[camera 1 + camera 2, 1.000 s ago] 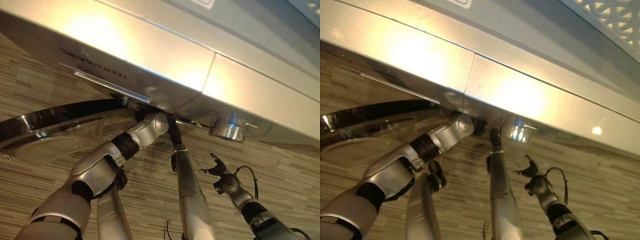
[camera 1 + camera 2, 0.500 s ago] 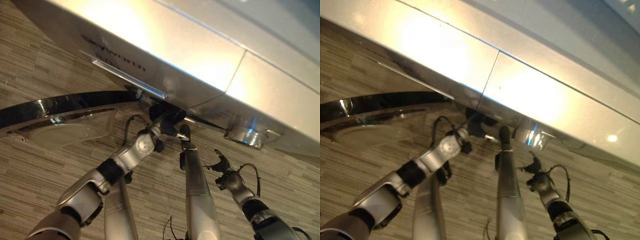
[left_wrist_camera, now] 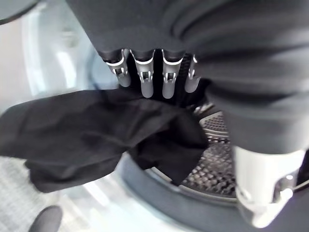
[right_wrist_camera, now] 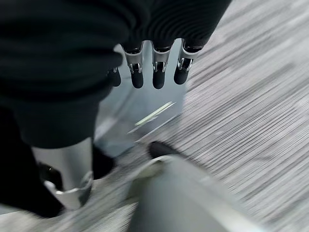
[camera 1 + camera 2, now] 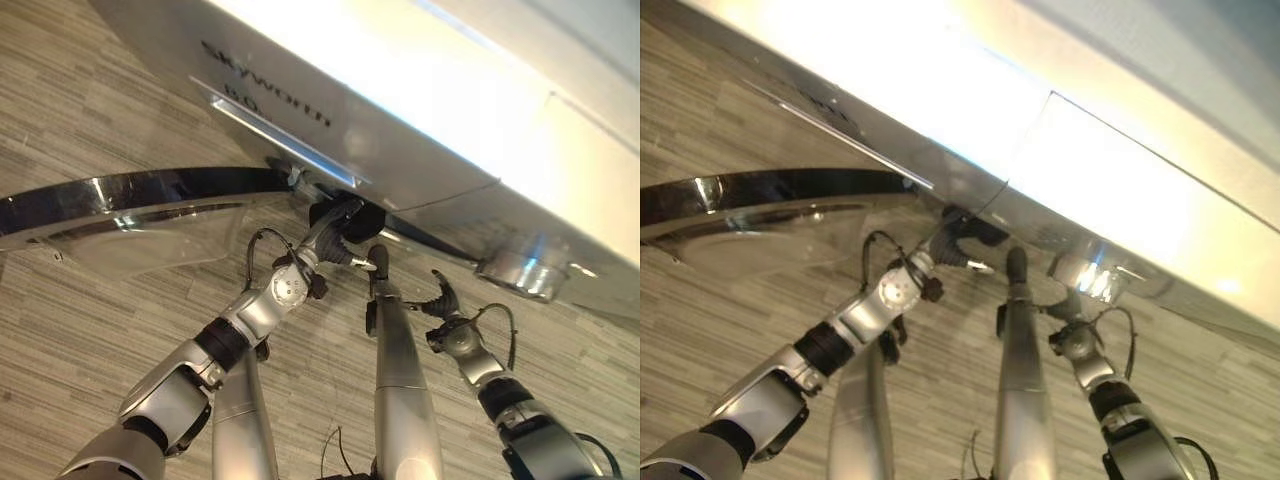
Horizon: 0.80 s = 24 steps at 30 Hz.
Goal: Grab the laundry basket,head to the washer,open it,put in the laundry and shut it.
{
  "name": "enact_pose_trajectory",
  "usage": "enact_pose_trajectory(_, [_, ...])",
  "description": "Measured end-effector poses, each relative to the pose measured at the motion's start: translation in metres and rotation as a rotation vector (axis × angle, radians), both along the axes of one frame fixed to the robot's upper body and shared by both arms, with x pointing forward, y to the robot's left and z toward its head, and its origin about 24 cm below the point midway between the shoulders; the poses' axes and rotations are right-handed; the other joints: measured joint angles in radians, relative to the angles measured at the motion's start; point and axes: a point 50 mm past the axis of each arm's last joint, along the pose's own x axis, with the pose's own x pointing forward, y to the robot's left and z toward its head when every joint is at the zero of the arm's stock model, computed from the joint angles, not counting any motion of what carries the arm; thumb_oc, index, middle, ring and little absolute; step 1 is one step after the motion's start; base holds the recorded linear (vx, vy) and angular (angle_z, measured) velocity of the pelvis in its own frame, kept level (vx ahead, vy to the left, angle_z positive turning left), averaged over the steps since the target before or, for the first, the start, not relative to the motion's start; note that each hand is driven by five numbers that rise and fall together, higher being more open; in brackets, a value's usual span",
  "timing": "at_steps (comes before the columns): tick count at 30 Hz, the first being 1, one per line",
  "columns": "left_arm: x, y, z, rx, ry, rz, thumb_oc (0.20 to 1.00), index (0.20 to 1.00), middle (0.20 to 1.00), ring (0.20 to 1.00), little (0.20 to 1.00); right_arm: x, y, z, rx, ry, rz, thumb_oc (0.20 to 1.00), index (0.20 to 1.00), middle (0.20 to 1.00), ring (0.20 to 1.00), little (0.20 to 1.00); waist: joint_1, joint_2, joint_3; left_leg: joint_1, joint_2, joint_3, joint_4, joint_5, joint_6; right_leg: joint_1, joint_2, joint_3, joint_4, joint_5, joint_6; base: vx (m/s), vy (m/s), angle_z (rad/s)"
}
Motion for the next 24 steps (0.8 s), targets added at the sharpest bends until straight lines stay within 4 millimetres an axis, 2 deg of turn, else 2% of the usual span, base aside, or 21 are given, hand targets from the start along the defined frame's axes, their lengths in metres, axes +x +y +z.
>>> enact_pose_trajectory(1, [0.003,-0.012,-0.008,0.023,0.035,-0.007,1.000,1.000,1.000,1.000,1.000,0.008,-0.005,-0.011,-0.044,0.122,-0.057,1.000,1.000,1.000,1.000,1.000,0.010,0.005,-0.003,0.034,-0.001,0.005,-0.028,0.023,-0.004,0.042,0.000,-0.007,-0.037,0.018,-0.001,0.00,0.019,0.06])
enact_pose_trajectory(2, [-0.002,-0.021,-0.006,0.025,0.029,-0.043,1.000,1.000,1.000,1.000,1.000,0.013,-0.009,-0.006,-0.047,0.125,-0.073,1.000,1.000,1.000,1.000,1.000,0.024,0.011,-0.006,0.052,-0.004,0.005,-0.053,0.033,-0.008,0.058,-0.003,-0.011,-0.050,0.024,-0.003,-0.08,-0.021,0.15])
enact_pose_trajectory(3, [-0.011,-0.025,-0.001,0.021,-0.004,-0.101,1.000,1.000,1.000,1.000,1.000,0.022,-0.017,0.007,-0.050,0.076,-0.077,1.000,1.000,1.000,1.000,1.000,0.033,0.010,-0.006,0.079,-0.015,0.011,-0.100,0.060,-0.009,0.073,-0.014,-0.010,-0.074,0.038,0.000,0.00,-0.014,0.20])
enact_pose_trajectory(5, [-0.018,-0.022,0.002,0.013,-0.019,-0.138,1.000,1.000,1.000,1.000,1.000,0.025,-0.030,0.018,-0.068,0.044,-0.089,1.000,1.000,1.000,1.000,1.000,0.040,0.010,-0.006,0.107,-0.025,0.010,-0.145,0.080,-0.011,0.094,-0.025,-0.023,-0.100,0.044,-0.002,-0.04,-0.028,0.16])
enact_pose_trajectory(9, [-0.014,-0.007,0.002,0.049,-0.018,-0.116,1.000,1.000,1.000,1.000,1.000,0.020,-0.035,0.012,-0.051,0.060,-0.108,1.000,1.000,1.000,1.000,1.000,0.042,0.010,-0.006,0.146,-0.034,0.008,-0.206,0.105,-0.011,0.135,-0.035,-0.036,-0.146,0.060,-0.002,0.01,-0.026,0.07])
enact_pose_trajectory(11, [-0.013,-0.008,0.003,0.047,-0.011,-0.126,1.000,1.000,1.000,1.000,1.000,0.018,-0.039,0.009,-0.032,0.079,-0.139,1.000,1.000,1.000,1.000,1.000,0.037,0.010,-0.006,0.174,-0.052,0.010,-0.263,0.139,-0.006,0.166,-0.050,-0.043,-0.204,0.088,0.001,0.01,-0.010,0.12])
enact_pose_trajectory(13, [-0.015,-0.010,0.003,0.054,-0.009,-0.142,1.000,1.000,1.000,1.000,1.000,0.018,-0.040,0.009,-0.017,0.082,-0.151,1.000,1.000,1.000,1.000,1.000,0.039,0.010,-0.006,0.185,-0.061,0.011,-0.284,0.150,-0.001,0.183,-0.058,-0.046,-0.230,0.099,0.005,0.02,0.005,0.11])
enact_pose_trajectory(19, [-0.025,-0.009,0.007,-0.046,0.033,-0.210,1.000,1.000,1.000,1.000,1.000,0.028,-0.022,0.013,0.135,0.067,-0.189,1.000,1.000,1.000,1.000,1.000,0.044,0.015,-0.008,0.185,-0.096,0.024,-0.335,0.182,0.013,0.190,-0.092,-0.040,-0.303,0.134,0.019,0.02,0.029,0.07])
enact_pose_trajectory(24, [-0.027,-0.011,0.003,-0.044,0.049,-0.224,1.000,1.000,1.000,1.000,1.000,0.037,-0.007,0.020,0.241,0.060,-0.207,1.000,1.000,1.000,1.000,1.000,0.062,0.039,-0.022,0.153,-0.127,0.023,-0.333,0.187,0.023,0.190,-0.123,-0.045,-0.351,0.161,0.034,0.01,0.062,0.09])
